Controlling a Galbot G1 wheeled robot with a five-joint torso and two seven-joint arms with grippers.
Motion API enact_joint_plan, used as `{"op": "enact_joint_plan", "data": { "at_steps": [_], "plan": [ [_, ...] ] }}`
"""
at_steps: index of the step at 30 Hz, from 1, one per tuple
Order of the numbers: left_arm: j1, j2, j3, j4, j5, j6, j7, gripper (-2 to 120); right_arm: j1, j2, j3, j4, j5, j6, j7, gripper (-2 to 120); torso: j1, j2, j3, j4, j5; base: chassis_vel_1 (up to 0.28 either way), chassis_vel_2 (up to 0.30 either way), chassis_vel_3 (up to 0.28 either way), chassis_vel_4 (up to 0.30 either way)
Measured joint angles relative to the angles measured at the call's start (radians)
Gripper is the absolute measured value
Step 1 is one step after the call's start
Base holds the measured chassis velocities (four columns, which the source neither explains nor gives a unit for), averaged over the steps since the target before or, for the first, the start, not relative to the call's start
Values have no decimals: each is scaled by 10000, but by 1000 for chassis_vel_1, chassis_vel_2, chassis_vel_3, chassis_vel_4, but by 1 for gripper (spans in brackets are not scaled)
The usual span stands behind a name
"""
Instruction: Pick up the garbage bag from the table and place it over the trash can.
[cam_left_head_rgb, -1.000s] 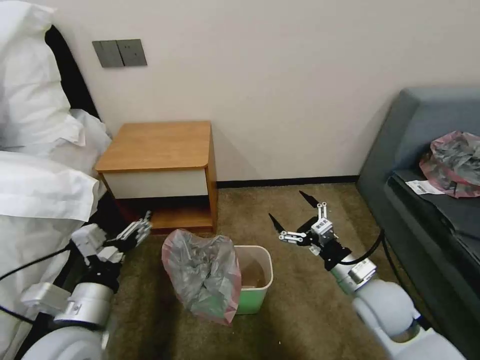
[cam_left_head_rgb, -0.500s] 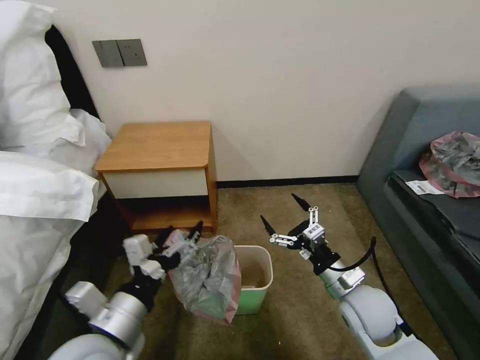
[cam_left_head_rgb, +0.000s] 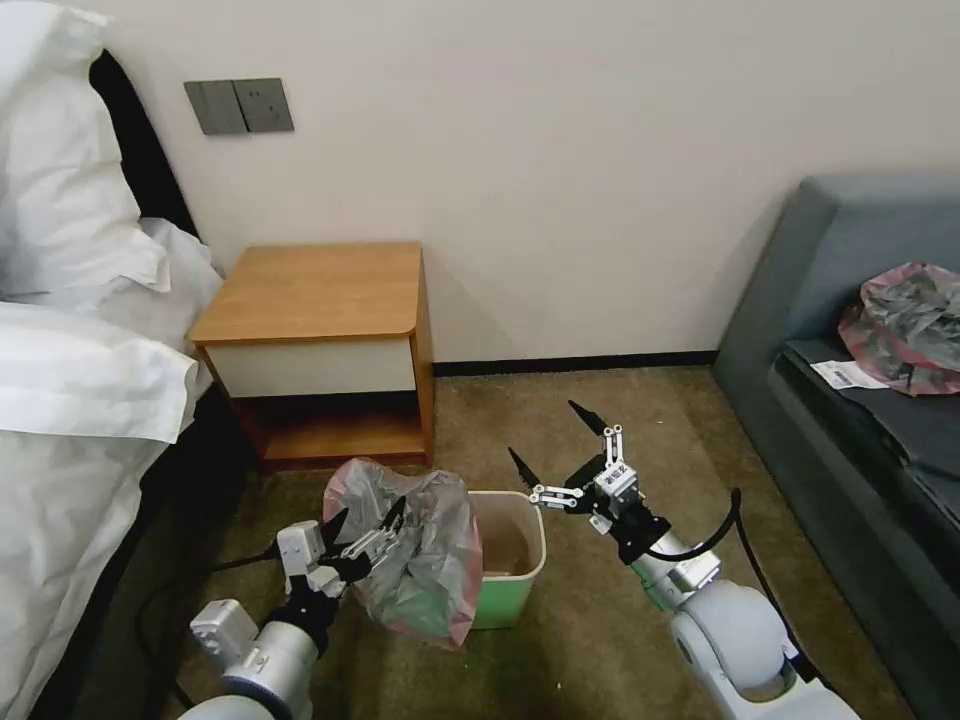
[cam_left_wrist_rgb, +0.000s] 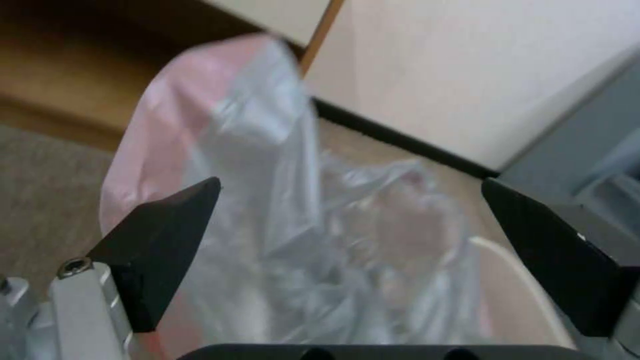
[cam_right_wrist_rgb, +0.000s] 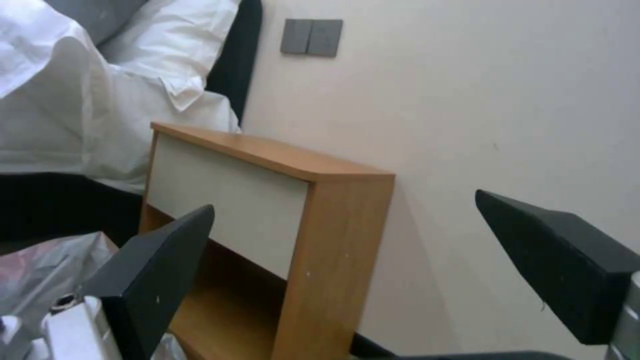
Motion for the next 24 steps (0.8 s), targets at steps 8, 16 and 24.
{"op": "enact_joint_plan", "data": {
  "at_steps": [8,16,24],
  "plan": [
    [-353,-158,161,774,191,110,123,99,-68,68,-43,-49,-47,134,-221,100,0,0,0,0,0,0,0,0,0],
    [-688,-214,225,990,216,252,84,99,-144,123,-41,-45,-86,208,-395,100,0,0,0,0,0,0,0,0,0],
    [-993,-254,90,1206,282,917,-102,97,-314,151,6,46,-140,368,-514,100,0,0,0,0,0,0,0,0,0]
  ]
}}
